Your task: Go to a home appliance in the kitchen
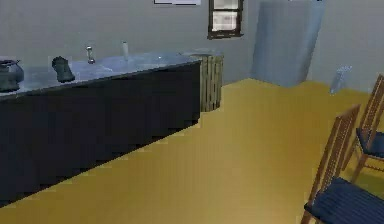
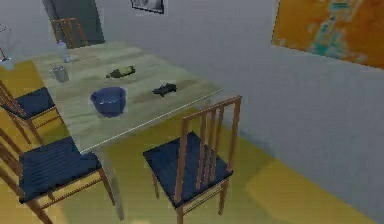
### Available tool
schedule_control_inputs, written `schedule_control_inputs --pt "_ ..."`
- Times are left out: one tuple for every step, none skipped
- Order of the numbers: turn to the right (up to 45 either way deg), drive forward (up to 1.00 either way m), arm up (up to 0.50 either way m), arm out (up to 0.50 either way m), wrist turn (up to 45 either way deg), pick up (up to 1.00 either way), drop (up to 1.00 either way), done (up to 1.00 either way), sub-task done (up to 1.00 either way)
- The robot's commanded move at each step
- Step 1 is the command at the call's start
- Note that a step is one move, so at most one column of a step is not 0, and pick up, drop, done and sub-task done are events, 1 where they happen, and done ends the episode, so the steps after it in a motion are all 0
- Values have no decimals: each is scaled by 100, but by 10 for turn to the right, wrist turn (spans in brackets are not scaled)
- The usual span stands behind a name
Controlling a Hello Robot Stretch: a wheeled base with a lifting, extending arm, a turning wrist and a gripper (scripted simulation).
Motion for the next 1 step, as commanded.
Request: schedule_control_inputs --pt "0 100 0 0 0 0 0 0 0"
